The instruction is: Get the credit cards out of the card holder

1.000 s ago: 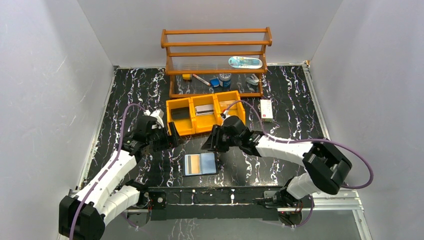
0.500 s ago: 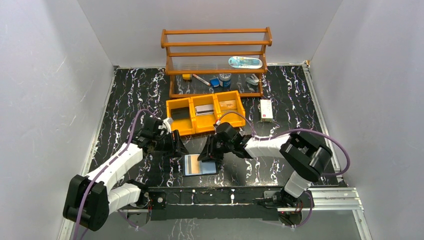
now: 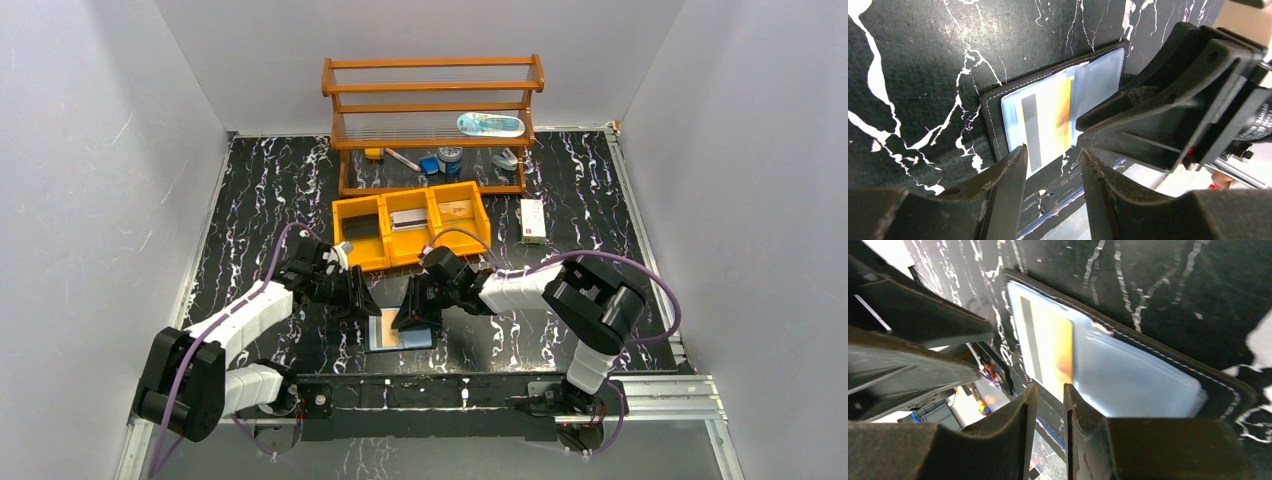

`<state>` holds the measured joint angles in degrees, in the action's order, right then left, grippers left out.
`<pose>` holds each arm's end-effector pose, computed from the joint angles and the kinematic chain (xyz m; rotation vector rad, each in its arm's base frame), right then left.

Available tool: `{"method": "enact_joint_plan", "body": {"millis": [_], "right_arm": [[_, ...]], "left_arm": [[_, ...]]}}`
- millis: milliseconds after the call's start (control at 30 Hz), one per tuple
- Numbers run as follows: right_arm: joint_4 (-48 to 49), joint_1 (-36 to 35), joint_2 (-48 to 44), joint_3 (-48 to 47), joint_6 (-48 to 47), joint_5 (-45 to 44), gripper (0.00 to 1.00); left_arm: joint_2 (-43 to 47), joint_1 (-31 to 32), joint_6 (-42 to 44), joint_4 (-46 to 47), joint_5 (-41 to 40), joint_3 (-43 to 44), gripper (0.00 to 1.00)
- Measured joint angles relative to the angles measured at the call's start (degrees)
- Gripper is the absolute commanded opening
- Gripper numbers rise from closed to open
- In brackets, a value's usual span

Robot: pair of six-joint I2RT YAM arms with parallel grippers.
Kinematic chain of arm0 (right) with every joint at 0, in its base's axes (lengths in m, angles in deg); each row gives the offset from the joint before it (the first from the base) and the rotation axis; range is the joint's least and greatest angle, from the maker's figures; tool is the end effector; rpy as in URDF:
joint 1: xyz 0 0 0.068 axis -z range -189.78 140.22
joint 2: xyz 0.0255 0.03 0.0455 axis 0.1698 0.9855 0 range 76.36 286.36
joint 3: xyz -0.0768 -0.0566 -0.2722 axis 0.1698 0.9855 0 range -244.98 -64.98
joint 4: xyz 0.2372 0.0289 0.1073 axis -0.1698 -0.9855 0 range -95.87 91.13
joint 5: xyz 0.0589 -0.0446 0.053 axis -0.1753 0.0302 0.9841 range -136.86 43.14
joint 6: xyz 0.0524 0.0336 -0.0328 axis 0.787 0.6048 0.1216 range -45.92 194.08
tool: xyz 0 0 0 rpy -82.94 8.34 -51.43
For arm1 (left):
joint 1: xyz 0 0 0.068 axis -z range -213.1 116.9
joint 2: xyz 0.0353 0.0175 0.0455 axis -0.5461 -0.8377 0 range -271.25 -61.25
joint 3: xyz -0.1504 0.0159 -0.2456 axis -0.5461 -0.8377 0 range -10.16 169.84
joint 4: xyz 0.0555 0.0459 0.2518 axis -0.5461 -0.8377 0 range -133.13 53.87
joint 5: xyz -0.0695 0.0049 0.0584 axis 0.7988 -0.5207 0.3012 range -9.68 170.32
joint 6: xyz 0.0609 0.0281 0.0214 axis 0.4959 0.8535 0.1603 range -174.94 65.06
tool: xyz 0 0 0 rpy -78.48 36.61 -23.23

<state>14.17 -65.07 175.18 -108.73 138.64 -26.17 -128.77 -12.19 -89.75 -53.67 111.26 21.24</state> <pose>0.1814 0.2974 0.1378 -0.0006 2.7323 1.2975 0.1946 -0.1060 0.1766 -0.0813 2.6446 -1.0488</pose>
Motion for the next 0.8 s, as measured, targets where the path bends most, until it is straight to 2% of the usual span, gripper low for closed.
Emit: {"method": "enact_joint_plan", "body": {"millis": [400,800], "right_arm": [[-3.7,-0.3,0.1,-3.0,-0.7,-1.3,0.38],[-4.8,-0.3,3.0,-4.2,-0.5,-0.8,0.33]], "left_arm": [[-2.5,0.4,-1.5,2.3,0.0,-1.8,0.37],[-4.9,1.8,-1.9,3.7,0.4,-1.8,0.36]]}}
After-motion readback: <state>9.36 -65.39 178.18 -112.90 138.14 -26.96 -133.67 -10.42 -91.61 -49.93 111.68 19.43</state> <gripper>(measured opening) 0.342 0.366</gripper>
